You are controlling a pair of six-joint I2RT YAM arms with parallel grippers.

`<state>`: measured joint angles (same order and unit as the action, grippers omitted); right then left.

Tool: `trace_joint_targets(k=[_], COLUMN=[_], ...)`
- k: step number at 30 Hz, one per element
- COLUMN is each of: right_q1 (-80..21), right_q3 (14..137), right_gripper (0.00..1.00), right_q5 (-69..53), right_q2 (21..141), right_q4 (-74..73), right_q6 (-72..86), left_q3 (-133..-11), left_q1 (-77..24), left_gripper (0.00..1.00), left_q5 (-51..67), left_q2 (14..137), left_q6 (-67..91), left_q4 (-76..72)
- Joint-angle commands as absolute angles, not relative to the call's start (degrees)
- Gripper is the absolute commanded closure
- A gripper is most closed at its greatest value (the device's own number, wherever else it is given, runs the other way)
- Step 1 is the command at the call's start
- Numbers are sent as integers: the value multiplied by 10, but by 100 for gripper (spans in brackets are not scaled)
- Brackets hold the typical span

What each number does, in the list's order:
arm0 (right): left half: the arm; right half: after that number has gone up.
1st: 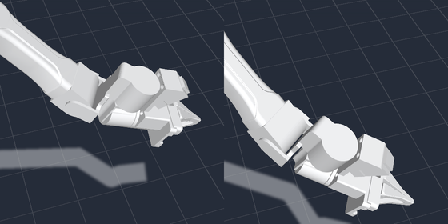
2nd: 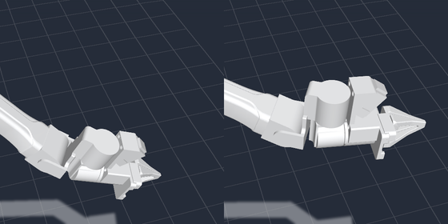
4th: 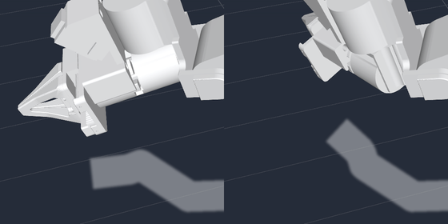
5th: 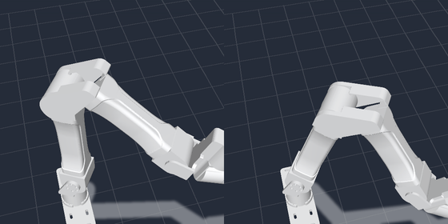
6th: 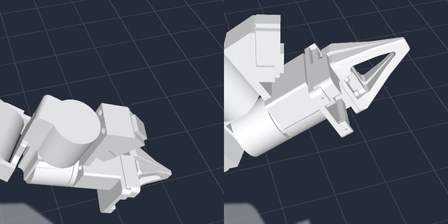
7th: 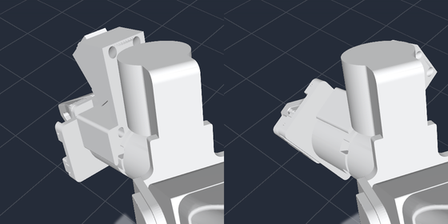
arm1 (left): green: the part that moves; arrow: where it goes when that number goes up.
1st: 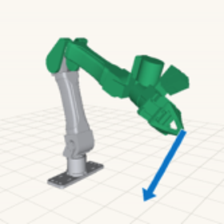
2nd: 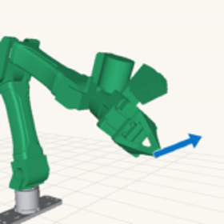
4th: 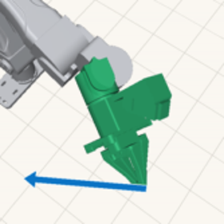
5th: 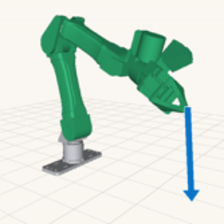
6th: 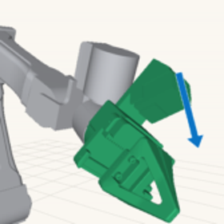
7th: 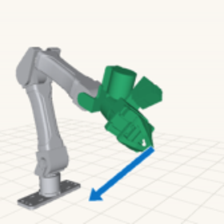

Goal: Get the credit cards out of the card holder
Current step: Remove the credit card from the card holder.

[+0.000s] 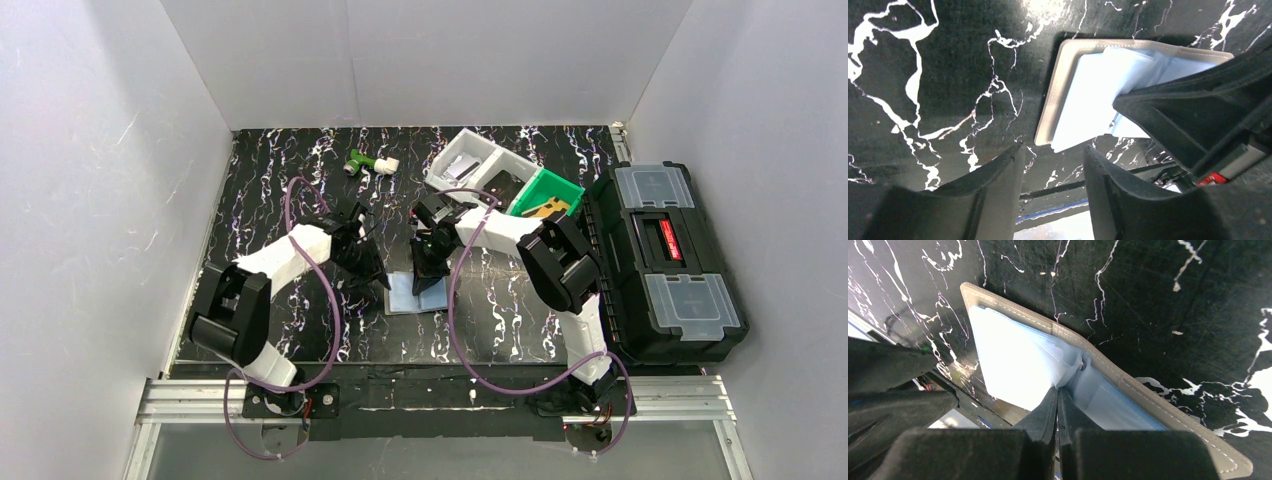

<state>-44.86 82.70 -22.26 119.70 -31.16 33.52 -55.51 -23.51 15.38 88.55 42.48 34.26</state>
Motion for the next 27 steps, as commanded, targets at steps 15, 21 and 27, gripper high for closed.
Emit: trace_joint_targets(k=[15, 21, 27], right_q1=[-463, -457, -458], right_q3=[849, 845, 843], right_gripper=[93, 51, 40], right_q5=[-206, -242, -247], right_q2=[1241, 1226, 1228], right_q4=[-306, -295, -293], right_q6=[264, 309, 328], left_q3=[-575, -554, -560], left_q1=[-259, -281, -298], left_gripper=[94, 92, 88], left_q5=[147, 145, 169], left_q2=[989, 990, 1008], left_q6=[412, 478, 487], left_q4=[303, 287, 271])
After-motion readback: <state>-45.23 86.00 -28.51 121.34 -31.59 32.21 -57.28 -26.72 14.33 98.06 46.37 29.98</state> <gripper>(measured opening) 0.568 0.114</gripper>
